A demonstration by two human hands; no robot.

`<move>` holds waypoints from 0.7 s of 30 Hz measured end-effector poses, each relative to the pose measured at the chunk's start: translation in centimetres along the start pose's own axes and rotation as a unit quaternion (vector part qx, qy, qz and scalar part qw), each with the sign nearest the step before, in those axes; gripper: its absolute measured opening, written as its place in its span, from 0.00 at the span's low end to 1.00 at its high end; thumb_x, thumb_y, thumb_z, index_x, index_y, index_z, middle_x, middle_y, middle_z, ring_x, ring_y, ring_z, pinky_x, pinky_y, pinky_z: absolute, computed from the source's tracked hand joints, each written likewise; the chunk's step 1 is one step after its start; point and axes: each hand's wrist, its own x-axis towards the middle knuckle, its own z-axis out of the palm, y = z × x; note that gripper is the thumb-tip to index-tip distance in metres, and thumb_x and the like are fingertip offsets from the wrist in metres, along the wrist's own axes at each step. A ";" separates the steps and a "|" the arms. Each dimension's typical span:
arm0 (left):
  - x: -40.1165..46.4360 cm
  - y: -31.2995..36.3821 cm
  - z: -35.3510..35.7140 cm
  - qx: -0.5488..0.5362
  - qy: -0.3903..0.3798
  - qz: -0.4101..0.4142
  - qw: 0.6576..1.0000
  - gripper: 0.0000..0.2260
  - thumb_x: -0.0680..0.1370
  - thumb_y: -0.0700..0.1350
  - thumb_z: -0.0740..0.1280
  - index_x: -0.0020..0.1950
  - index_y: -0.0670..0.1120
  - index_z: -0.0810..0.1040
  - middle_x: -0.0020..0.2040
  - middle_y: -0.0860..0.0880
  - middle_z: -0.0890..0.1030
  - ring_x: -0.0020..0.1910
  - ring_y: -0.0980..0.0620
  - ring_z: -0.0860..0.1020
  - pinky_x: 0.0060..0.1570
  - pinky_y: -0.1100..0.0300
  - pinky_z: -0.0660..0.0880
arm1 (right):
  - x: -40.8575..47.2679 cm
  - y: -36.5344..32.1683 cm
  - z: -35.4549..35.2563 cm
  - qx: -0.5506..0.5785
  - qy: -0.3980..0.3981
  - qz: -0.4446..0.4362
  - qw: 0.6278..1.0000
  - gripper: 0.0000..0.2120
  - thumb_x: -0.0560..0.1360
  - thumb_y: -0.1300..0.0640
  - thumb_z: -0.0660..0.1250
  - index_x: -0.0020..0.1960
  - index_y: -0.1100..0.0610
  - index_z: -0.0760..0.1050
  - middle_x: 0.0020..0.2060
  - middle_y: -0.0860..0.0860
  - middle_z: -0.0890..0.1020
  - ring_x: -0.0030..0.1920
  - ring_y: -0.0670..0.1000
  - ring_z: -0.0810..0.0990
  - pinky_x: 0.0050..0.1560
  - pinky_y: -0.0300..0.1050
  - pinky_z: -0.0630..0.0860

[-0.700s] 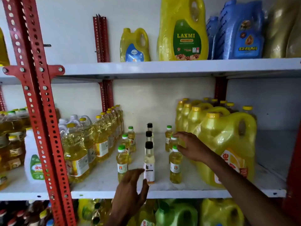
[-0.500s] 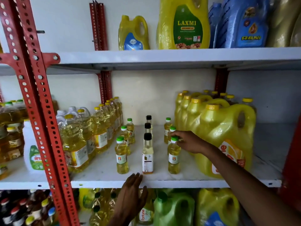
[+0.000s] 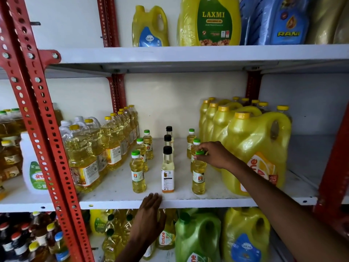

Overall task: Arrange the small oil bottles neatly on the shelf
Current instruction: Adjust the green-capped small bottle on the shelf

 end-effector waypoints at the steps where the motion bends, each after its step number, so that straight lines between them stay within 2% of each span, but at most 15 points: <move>1: 0.0 0.1 -0.1 -0.003 0.002 0.000 1.000 0.27 0.76 0.50 0.67 0.73 0.45 0.65 0.73 0.45 0.68 0.74 0.46 0.62 0.69 0.58 0.53 | 0.0 -0.2 0.0 0.001 0.000 0.003 1.000 0.19 0.69 0.50 0.75 0.57 0.57 0.81 0.50 0.57 0.85 0.50 0.52 0.82 0.48 0.41 0.75; 6: -0.3 0.3 -0.2 -0.015 0.001 -0.006 1.000 0.28 0.77 0.50 0.66 0.74 0.46 0.61 0.75 0.46 0.64 0.75 0.47 0.59 0.68 0.59 0.51 | -0.3 -0.5 -0.2 0.002 -0.020 0.002 1.000 0.21 0.67 0.54 0.77 0.59 0.55 0.80 0.55 0.57 0.84 0.56 0.53 0.81 0.52 0.39 0.74; 8: -0.2 0.3 -0.1 -0.013 -0.003 -0.004 1.000 0.28 0.77 0.50 0.65 0.75 0.46 0.60 0.76 0.46 0.64 0.75 0.47 0.59 0.69 0.59 0.50 | -0.2 -0.6 -0.3 -0.002 -0.023 -0.002 1.000 0.20 0.67 0.56 0.77 0.58 0.56 0.81 0.54 0.57 0.84 0.55 0.53 0.82 0.52 0.39 0.74; 14: 0.2 0.0 0.1 -0.014 0.002 -0.001 1.000 0.28 0.76 0.49 0.67 0.74 0.45 0.62 0.75 0.45 0.66 0.75 0.47 0.60 0.70 0.58 0.53 | -0.3 -0.9 -0.5 -0.010 -0.017 -0.012 1.000 0.19 0.67 0.56 0.77 0.56 0.57 0.81 0.54 0.58 0.84 0.54 0.54 0.82 0.57 0.49 0.79; 21: 0.0 -0.2 0.5 -0.019 0.004 -0.003 1.000 0.28 0.76 0.47 0.68 0.73 0.44 0.64 0.74 0.44 0.67 0.74 0.46 0.61 0.70 0.56 0.55 | -1.1 -1.0 -0.5 -0.015 -0.014 -0.014 1.000 0.15 0.67 0.57 0.76 0.53 0.57 0.82 0.51 0.57 0.85 0.52 0.54 0.82 0.55 0.48 0.79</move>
